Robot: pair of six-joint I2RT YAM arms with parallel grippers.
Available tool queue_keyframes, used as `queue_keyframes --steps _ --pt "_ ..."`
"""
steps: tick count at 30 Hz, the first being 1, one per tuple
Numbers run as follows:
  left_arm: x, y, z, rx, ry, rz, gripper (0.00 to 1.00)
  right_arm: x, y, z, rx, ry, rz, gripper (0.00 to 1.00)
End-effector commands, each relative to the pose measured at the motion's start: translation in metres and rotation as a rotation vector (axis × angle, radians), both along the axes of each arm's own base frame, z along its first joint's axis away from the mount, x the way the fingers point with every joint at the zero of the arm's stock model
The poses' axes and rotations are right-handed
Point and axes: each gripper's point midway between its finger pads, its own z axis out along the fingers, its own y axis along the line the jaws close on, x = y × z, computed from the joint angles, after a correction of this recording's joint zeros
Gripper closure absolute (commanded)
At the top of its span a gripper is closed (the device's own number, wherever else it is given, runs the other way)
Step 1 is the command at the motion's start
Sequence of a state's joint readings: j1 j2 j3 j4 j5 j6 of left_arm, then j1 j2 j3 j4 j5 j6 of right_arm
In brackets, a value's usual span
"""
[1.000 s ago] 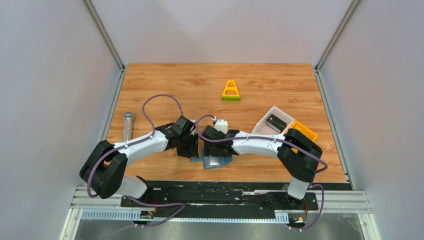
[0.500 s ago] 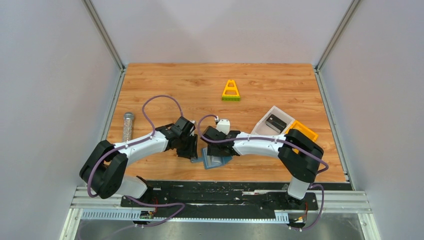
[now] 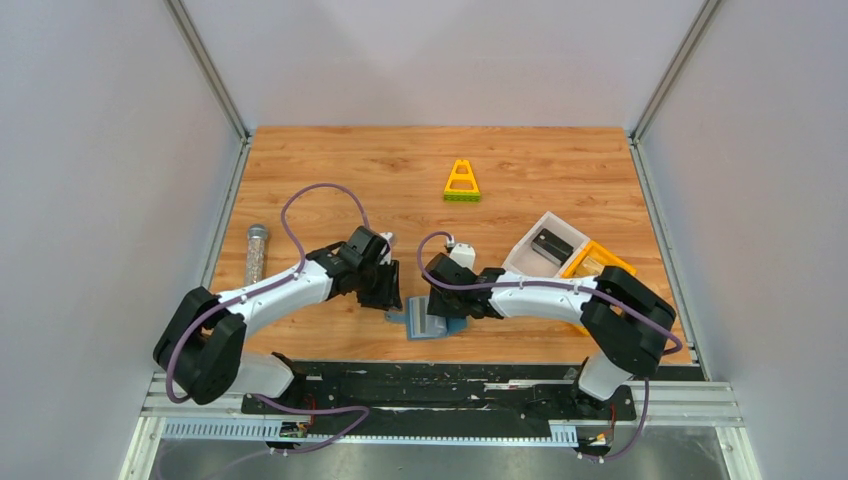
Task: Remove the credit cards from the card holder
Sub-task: Open the card holder at the center of the board.
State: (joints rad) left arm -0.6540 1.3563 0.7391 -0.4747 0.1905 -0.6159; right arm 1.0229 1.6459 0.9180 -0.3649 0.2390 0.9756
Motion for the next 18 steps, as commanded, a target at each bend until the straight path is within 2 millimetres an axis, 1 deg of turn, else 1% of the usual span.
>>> queue_keyframes --steps 1,3,6,8,11,15,18 --pt "0.016 -0.019 0.029 -0.093 -0.066 -0.005 0.55 0.005 0.015 0.023 0.157 -0.014 -0.005 0.64" --pt "0.015 -0.016 0.026 -0.070 -0.056 -0.007 0.55 0.006 0.009 0.022 0.153 -0.018 -0.017 0.65" --pt "0.010 -0.008 0.018 -0.031 -0.039 -0.010 0.52 0.006 0.000 0.018 0.154 -0.010 -0.032 0.66" --pt "0.006 -0.003 0.013 -0.015 -0.034 -0.015 0.49 0.006 -0.004 0.016 0.158 -0.007 -0.040 0.66" --pt "0.001 0.000 0.005 -0.004 -0.018 -0.017 0.47 0.006 -0.007 0.016 0.161 -0.010 -0.044 0.66" --pt "0.001 -0.001 0.000 -0.006 -0.012 -0.021 0.46 0.006 -0.008 0.016 0.162 -0.008 -0.047 0.66" --pt "0.003 -0.008 -0.002 -0.033 -0.009 -0.029 0.47 0.006 -0.008 0.017 0.165 -0.008 -0.045 0.66"
